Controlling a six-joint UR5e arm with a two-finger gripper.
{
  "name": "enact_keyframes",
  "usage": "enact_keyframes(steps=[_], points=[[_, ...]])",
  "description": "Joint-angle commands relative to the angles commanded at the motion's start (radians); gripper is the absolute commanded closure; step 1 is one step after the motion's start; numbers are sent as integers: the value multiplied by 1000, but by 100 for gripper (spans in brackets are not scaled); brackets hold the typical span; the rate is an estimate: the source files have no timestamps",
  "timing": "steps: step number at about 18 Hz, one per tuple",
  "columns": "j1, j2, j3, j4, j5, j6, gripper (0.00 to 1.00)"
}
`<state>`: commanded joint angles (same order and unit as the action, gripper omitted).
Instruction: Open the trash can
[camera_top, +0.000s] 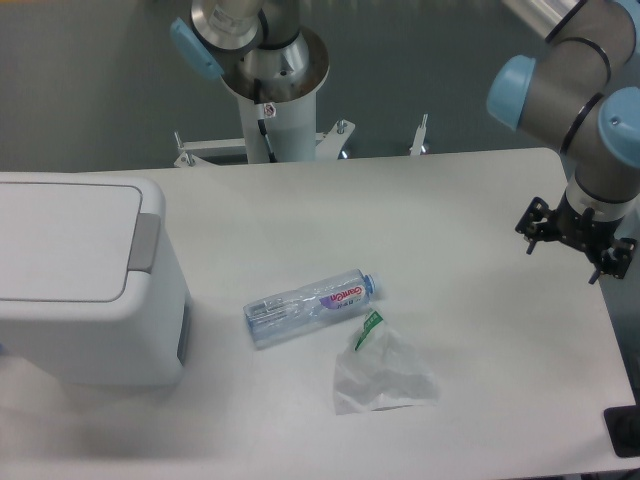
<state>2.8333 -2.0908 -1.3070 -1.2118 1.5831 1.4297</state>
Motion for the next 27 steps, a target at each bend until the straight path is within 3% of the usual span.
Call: enact_keyframes(steps=[10, 19, 25, 27], points=[[-2, 8, -8, -2, 6, -5, 0], [-48, 28, -14, -18, 97, -28, 0], [-87, 57, -17, -75, 72, -190, 0], [-89, 63, -18, -93, -15, -271, 0]])
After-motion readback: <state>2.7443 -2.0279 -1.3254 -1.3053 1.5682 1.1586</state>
